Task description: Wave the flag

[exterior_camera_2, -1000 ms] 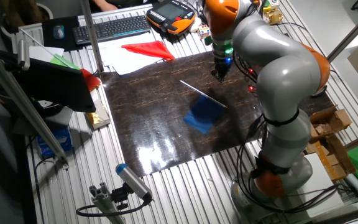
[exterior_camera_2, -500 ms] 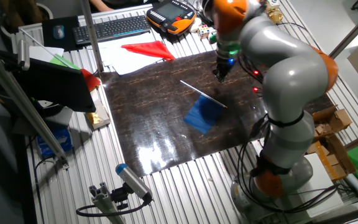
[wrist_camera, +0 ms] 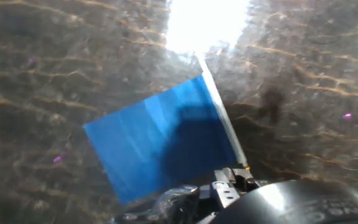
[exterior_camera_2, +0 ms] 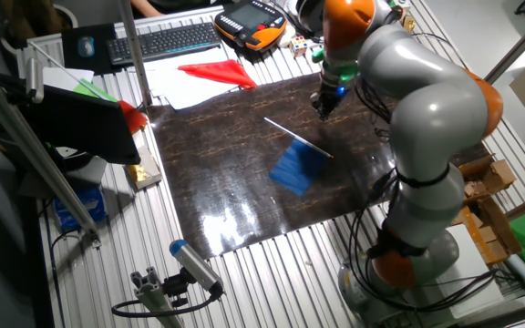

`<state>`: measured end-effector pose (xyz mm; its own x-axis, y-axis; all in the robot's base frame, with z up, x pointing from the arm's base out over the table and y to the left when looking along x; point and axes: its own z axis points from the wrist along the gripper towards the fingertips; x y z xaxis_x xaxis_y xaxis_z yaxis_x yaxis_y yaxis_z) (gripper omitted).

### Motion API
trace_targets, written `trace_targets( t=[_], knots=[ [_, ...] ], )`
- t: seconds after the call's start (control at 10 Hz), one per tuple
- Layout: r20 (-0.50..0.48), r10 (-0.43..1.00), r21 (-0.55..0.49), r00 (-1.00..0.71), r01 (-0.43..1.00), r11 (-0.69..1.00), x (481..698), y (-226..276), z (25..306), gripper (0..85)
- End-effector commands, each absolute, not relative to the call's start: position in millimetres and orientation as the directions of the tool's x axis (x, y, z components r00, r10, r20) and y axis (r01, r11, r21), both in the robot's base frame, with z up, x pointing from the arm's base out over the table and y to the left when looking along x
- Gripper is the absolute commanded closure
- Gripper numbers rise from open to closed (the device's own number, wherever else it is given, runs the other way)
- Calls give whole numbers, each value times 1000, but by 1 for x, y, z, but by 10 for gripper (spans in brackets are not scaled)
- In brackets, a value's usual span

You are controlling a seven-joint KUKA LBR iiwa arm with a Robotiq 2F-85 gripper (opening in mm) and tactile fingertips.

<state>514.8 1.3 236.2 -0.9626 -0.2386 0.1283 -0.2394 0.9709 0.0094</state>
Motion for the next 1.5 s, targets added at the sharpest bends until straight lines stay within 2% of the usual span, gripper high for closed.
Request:
trace_targets(
  t=[0.0,0.2,0.4,0.5,0.8,1.2,1.4],
  knots=[
    [129,-208,2,-970,-209,978,515,1,236,840],
    [110,-140,6,-984,-140,990,521,8,228,730],
    [94,-127,21,-987,-125,992,550,31,189,593],
    [93,-134,22,-987,-133,991,563,36,173,553],
    [74,-183,45,-980,-180,983,589,43,128,527],
    [8,-251,15,-968,-251,968,595,47,83,487],
    [22,-254,23,-967,-254,967,595,48,75,487]
  ],
)
